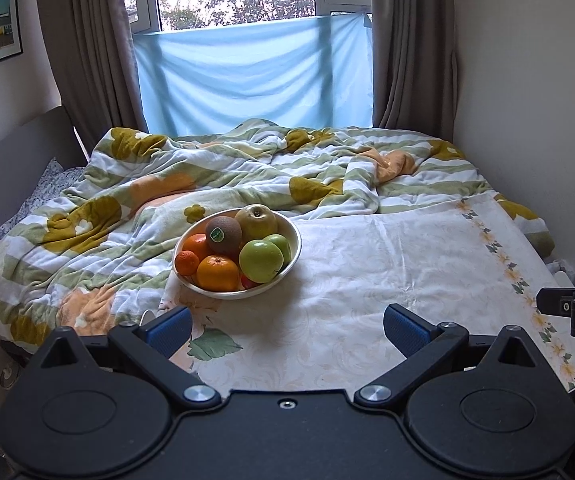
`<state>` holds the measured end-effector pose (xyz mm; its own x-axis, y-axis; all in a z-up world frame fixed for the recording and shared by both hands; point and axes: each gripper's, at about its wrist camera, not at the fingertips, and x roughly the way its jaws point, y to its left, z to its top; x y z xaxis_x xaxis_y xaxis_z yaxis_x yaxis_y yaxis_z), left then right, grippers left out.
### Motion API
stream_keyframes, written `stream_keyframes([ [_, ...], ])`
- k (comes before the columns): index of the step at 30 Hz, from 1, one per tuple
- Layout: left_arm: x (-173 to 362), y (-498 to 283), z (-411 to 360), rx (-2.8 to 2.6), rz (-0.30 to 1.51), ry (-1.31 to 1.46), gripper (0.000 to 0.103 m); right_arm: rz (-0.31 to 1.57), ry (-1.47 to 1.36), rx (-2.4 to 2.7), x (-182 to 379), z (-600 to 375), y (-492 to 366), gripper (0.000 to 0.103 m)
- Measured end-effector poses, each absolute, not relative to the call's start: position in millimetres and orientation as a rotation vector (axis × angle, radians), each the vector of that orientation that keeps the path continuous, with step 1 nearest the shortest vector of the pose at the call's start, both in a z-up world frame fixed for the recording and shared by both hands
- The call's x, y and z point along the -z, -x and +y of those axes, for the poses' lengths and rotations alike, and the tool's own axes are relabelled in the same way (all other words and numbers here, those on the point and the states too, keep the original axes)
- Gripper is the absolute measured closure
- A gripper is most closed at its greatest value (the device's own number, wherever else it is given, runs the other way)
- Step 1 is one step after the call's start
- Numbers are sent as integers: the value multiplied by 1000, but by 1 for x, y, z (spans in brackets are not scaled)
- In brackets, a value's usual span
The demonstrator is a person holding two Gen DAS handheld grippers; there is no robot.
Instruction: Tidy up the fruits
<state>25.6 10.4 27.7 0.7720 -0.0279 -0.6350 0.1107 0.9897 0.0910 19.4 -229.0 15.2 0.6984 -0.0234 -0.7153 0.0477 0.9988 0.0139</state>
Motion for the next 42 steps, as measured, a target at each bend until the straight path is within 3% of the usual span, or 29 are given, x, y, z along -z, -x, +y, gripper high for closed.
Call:
stream_keyframes([
  [42,-22,-28,11,69,688,-124,0,811,-27,47,-16,-229,-22,0],
])
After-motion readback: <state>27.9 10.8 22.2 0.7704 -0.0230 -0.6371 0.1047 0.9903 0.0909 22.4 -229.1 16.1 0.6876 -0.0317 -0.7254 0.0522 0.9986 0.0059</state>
